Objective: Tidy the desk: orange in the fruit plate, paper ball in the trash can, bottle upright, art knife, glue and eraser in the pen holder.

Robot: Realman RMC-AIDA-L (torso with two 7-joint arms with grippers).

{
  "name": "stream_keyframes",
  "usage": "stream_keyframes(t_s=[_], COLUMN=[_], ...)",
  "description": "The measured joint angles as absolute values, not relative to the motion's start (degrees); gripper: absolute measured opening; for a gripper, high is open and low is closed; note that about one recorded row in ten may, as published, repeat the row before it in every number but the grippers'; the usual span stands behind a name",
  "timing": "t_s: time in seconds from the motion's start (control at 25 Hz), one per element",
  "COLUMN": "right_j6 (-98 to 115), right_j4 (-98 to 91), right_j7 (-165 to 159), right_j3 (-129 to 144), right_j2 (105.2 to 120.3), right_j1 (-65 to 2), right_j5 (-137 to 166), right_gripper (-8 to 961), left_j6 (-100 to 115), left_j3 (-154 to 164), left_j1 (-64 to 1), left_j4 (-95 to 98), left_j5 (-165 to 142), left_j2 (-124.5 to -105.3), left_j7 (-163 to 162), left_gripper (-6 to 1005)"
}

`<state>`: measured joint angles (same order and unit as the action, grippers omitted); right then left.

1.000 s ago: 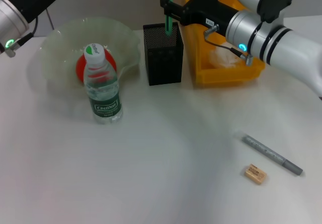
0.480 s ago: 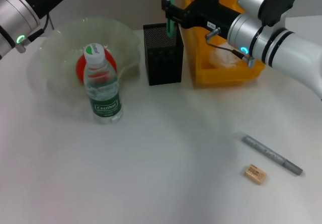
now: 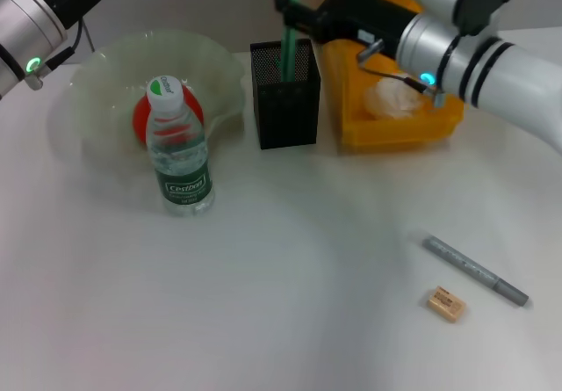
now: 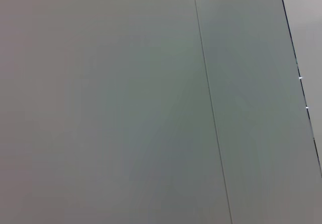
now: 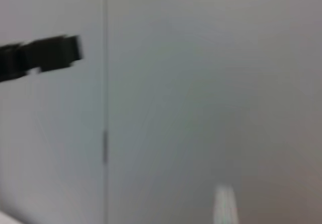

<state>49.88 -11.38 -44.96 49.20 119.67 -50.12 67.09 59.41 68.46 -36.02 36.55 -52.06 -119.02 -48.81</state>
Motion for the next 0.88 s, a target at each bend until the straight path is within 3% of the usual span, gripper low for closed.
stream_keyframes(t_s=[0.88], right_j6=[50.87], right_j4=[-10.83], right_j7=[-48.86], right_j3=[52.07], right_j2=[119.5], right_j1=[-50.48], right_j5=[66.15], right_gripper=[695], left_j6=[59.33], left_j3=[68.22], left_j1=[-35.69], left_j4=[36.47], left_j5=[-51.84], left_j2=[-118.93], left_j7=[-48.07], left_gripper=[707])
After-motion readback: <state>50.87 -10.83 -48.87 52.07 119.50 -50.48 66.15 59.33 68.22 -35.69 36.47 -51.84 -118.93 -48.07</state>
